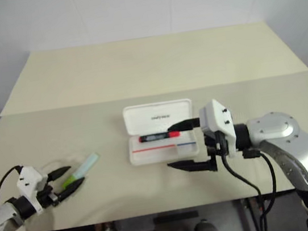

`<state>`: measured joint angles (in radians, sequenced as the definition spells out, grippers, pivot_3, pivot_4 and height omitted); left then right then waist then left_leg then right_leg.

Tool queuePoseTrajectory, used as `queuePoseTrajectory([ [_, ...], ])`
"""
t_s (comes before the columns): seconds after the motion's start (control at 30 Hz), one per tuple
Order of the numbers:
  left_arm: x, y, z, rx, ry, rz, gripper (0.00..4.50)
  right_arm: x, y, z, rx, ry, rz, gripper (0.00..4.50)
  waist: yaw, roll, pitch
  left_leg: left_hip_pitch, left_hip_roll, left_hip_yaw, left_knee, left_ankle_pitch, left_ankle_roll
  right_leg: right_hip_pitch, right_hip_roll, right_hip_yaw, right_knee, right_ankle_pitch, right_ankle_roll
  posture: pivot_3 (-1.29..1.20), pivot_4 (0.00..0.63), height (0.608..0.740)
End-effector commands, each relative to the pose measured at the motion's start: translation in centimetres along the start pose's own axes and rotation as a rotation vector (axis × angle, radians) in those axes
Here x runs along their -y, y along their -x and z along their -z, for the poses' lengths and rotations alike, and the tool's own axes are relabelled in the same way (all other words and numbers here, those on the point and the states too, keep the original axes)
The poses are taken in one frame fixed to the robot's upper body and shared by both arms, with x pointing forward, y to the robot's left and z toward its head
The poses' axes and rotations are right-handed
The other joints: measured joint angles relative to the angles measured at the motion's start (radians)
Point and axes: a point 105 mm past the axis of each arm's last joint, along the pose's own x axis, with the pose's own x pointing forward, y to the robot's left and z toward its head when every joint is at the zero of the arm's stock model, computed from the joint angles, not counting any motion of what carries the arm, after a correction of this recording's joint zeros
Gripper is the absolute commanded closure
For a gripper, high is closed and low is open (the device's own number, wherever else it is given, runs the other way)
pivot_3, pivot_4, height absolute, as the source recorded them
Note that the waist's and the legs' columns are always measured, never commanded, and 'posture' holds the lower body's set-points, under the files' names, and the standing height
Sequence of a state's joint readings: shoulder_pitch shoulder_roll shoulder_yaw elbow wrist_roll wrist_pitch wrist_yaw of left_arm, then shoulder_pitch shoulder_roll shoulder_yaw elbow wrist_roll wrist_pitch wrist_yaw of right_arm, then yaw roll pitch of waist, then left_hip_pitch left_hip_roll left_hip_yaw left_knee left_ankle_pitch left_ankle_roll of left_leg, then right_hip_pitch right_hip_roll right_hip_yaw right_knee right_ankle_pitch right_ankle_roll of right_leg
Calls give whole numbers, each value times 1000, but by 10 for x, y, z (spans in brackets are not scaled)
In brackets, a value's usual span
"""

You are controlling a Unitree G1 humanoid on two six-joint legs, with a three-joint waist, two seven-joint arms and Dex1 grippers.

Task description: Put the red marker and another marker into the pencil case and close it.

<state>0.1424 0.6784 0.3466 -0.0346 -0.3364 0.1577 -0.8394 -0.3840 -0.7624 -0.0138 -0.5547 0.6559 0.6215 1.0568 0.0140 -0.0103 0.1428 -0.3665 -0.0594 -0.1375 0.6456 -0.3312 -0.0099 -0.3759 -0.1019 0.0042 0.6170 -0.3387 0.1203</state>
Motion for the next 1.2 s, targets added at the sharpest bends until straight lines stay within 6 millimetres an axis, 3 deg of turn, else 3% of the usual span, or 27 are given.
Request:
queuePoseTrajectory([
  [0.03, 1, -4, 0, 10, -6, 1, 1182, 2, 0, -8, 13, 57, 1, 23, 2, 0, 0, 0, 0, 0, 0, 0, 0, 0, 0, 0, 0, 0, 0, 0, 150, 740],
  [0.27, 4, -11, 8, -4, 25, 12, 1182, 1, 2, -6, -3, 59, -2, 23, 13, 0, 0, 0, 0, 0, 1, 0, 0, 1, 0, 0, 0, 0, 0, 0, 150, 740],
  [0.37, 3, -16, 8, 0, 31, 10, 1744, 2, 6, -2, -15, 52, 4, 0, 15, 0, 0, 0, -1, 0, 1, 0, 0, 1, 0, 0, 0, 0, 0, 0, 150, 740],
  [0.53, 5, -21, 5, 6, 25, 25, 3349, 2, 8, 1, -26, 52, 11, 0, 14, 0, 0, 1, -1, 0, 1, 0, -1, 1, 0, 0, 0, 0, 0, 0, 150, 740],
  [0.73, 7, -26, -3, 33, 10, 36, 3354, 3, 9, 3, -30, 54, 19, 0, 16, 0, 0, 1, -1, 0, 1, 1, -1, 1, 0, 0, 0, 0, 0, 0, 150, 740],
  [0.97, 17, -40, -60, 173, -57, 142, 3354, 11, 24, 18, -74, 28, 79, 0, 15, -2, 0, -1, -2, -2, 1, 1, -1, 1, -1, 0, 0, 0, 0, 0, 150, 740],
  [1.2, 32, -48, -91, 186, -149, 296, 3354, 17, 56, 43, -156, -3, 168, 0, 6, -1, 1, 0, -1, -1, -1, 0, 0, -1, 0, -2, 0, 0, 0, 0, 150, 740],
])
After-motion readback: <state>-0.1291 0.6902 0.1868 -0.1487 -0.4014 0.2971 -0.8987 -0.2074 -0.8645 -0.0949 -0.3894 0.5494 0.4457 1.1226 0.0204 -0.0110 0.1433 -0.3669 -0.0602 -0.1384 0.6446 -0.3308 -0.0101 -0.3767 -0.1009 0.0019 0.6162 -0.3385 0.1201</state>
